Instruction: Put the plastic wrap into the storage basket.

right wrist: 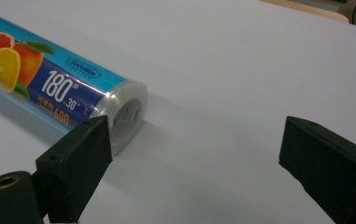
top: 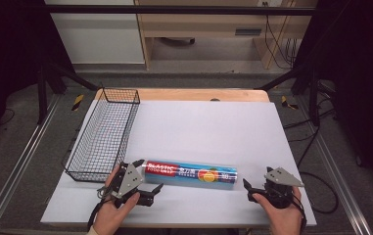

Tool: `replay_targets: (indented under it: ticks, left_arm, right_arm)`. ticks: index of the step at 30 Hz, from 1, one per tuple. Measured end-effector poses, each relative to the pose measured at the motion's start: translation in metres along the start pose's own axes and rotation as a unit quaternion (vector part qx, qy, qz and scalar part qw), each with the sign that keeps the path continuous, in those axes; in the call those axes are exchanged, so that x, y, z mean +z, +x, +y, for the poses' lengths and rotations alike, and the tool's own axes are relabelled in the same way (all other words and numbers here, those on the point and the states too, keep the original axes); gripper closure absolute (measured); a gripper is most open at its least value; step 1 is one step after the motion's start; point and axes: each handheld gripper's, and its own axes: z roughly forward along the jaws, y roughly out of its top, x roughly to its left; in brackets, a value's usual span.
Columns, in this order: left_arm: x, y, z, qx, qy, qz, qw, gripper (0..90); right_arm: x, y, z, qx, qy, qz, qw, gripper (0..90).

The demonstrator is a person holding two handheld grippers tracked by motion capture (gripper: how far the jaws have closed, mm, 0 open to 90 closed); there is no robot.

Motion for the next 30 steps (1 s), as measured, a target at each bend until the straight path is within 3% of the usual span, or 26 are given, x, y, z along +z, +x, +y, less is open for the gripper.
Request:
replay_targets:
  ticks: [2, 5, 9, 10, 11, 12, 14, 15, 16, 17, 18, 20, 26, 27, 28, 29, 30]
  left_arm:
    - [-0.001, 0.0, 0.0, -0.002, 0.001, -0.001, 1.0, 4.0]
    - [-0.002, 0.002, 0.0, -0.006, 0.006, -0.009, 0.9999, 4.0]
    - [-0.004, 0.003, 0.0, -0.014, 0.007, -0.012, 0.9998, 3.9]
    - [-0.007, 0.005, 0.001, -0.016, 0.008, -0.013, 0.9998, 3.8]
    - [-0.007, 0.005, 0.001, -0.016, 0.008, -0.013, 0.9998, 3.5]
    - [-0.008, 0.007, 0.0, -0.015, 0.009, -0.018, 0.9997, 3.3]
    - [-0.008, 0.009, -0.001, -0.02, 0.008, -0.024, 0.9995, 3.2]
    - [-0.008, 0.009, -0.001, -0.02, 0.008, -0.024, 0.9995, 3.2]
    - [-0.007, 0.011, -0.001, -0.025, 0.009, -0.025, 0.9993, 3.2]
    - [-0.007, 0.011, -0.001, -0.025, 0.009, -0.025, 0.9993, 3.2]
    - [-0.007, 0.012, -0.002, -0.026, 0.011, -0.029, 0.9992, 3.1]
    - [-0.007, 0.012, -0.003, -0.027, 0.01, -0.036, 0.9989, 3.0]
    - [-0.005, 0.009, -0.003, -0.019, 0.019, -0.042, 0.9988, 3.0]
    - [-0.005, 0.009, -0.003, -0.019, 0.019, -0.042, 0.9988, 3.1]
    - [-0.005, 0.009, -0.003, -0.017, 0.022, -0.045, 0.9986, 3.1]
    - [-0.005, 0.009, -0.002, -0.017, 0.025, -0.052, 0.9982, 3.1]
    - [-0.005, 0.009, -0.002, -0.017, 0.025, -0.052, 0.9982, 3.1]
  right_arm:
    - [0.002, 0.004, 0.005, -0.016, 0.002, 0.009, 0.9998, 12.6]
    - [0.003, 0.013, 0.017, -0.066, 0.001, 0.01, 0.9977, 12.4]
    - [0.003, 0.02, 0.031, -0.093, 0.007, 0.029, 0.9952, 11.9]
    - [0.003, 0.023, 0.041, -0.114, 0.017, 0.046, 0.9922, 11.6]
    - [0.003, 0.023, 0.041, -0.114, 0.017, 0.046, 0.9922, 11.6]
    - [0.002, 0.026, 0.051, -0.14, 0.017, 0.048, 0.9888, 9.3]
    - [0.002, 0.027, 0.063, -0.155, 0.034, 0.061, 0.9854, 9.8]
    - [0.002, 0.027, 0.063, -0.155, 0.034, 0.061, 0.9854, 9.8]
    - [0.003, 0.029, 0.076, -0.18, 0.045, 0.073, 0.9799, 10.4]
    - [0.003, 0.029, 0.076, -0.18, 0.045, 0.073, 0.9799, 10.4]
    - [0.005, 0.032, 0.087, -0.205, 0.05, 0.064, 0.9755, 7.1]
    - [0.008, 0.036, 0.098, -0.226, 0.053, 0.073, 0.97, 8.5]
    - [0.031, 0.05, 0.11, -0.279, 0.085, 0.113, 0.9499, 6.4]
    - [0.031, 0.05, 0.11, -0.279, 0.085, 0.113, 0.9499, 6.4]
    - [0.036, 0.052, 0.111, -0.281, 0.095, 0.141, 0.9446, 6.7]
    - [0.046, 0.058, 0.111, -0.291, 0.104, 0.173, 0.9351, 6.6]
    - [0.046, 0.058, 0.111, -0.291, 0.104, 0.173, 0.9351, 6.6]
